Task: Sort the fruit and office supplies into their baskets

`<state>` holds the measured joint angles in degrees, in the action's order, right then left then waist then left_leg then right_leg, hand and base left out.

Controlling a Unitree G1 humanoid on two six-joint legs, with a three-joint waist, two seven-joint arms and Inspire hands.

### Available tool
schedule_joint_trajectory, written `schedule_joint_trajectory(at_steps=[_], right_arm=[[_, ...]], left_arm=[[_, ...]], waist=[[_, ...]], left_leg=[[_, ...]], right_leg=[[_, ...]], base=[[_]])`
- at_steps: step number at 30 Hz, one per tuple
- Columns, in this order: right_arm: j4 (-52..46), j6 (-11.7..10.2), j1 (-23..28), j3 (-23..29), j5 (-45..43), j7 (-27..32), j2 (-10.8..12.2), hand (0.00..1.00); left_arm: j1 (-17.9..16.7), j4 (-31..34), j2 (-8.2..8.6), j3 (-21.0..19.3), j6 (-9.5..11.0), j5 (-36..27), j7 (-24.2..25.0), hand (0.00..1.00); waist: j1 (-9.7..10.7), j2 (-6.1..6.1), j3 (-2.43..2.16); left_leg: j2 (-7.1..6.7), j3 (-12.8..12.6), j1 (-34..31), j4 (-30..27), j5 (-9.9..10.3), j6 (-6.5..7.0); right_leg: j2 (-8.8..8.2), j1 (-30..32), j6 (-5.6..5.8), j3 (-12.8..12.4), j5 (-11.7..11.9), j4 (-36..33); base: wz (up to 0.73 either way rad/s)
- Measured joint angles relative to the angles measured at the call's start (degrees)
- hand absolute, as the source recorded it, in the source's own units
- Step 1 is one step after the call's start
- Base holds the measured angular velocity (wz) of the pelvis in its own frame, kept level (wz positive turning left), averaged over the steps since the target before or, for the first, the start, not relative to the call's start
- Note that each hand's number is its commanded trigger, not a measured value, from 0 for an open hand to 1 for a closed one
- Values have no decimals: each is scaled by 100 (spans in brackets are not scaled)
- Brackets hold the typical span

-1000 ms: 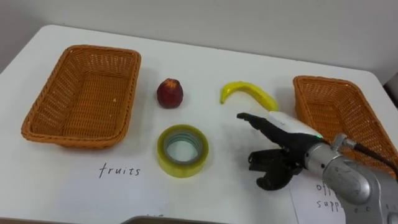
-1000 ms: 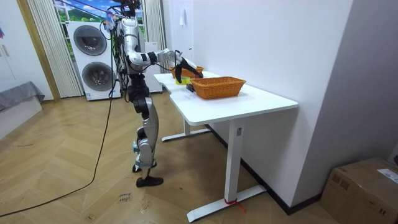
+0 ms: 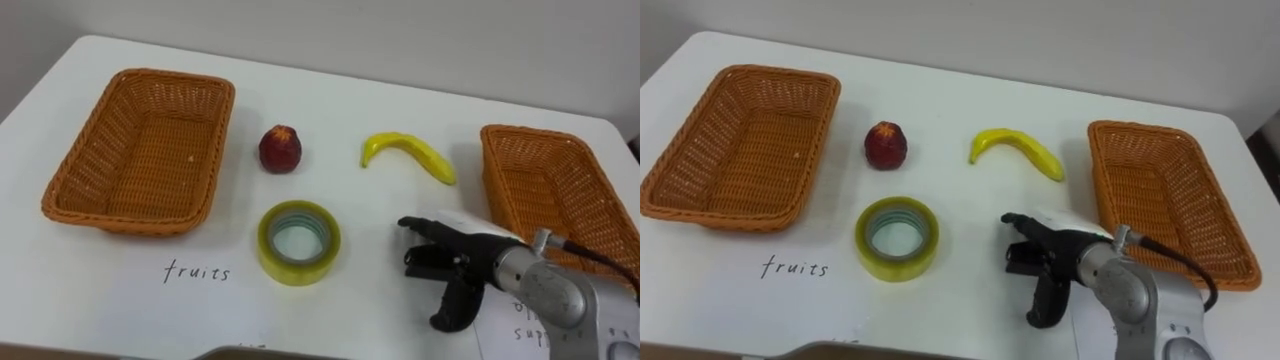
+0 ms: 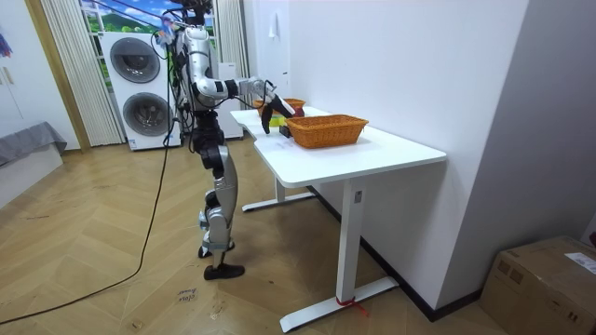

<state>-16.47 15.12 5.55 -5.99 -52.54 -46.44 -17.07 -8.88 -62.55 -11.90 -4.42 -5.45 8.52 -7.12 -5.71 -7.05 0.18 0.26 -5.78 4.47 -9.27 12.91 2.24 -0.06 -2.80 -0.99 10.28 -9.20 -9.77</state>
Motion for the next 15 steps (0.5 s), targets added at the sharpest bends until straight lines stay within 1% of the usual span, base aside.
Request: schedule_joint_trajectory(at_steps=[6, 8, 12, 15], right_arm=[[32, 2, 0, 62, -78, 178, -29, 0], [32, 14, -1, 66, -117, 216, -49, 0], [32, 113, -12, 107, -116, 217, -120, 0], [31, 120, -12, 114, -117, 218, -128, 0]], left_arm=[[19, 30, -30, -20, 0, -2, 50, 0], [36, 30, -30, -42, 0, 1, 78, 0], [37, 60, -49, -118, -21, 1, 137, 0], [34, 62, -60, -123, -47, 2, 152, 0]], waist=[[75, -61, 8], [68, -71, 6], [64, -74, 3], [67, -72, 3]], left_leg=[[7, -16, 1, 15, 0, 0], [7, -16, 3, 23, 0, 0], [8, -18, 13, 50, 0, 0], [10, -18, 14, 41, 0, 0]], right_leg=[[3, 4, 0, -9, 0, -1], [3, 6, 1, -9, 0, -1], [4, 8, 1, -21, 1, 0], [8, 12, 1, -36, 1, 1]], base=[[0], [0], [0], [0]])
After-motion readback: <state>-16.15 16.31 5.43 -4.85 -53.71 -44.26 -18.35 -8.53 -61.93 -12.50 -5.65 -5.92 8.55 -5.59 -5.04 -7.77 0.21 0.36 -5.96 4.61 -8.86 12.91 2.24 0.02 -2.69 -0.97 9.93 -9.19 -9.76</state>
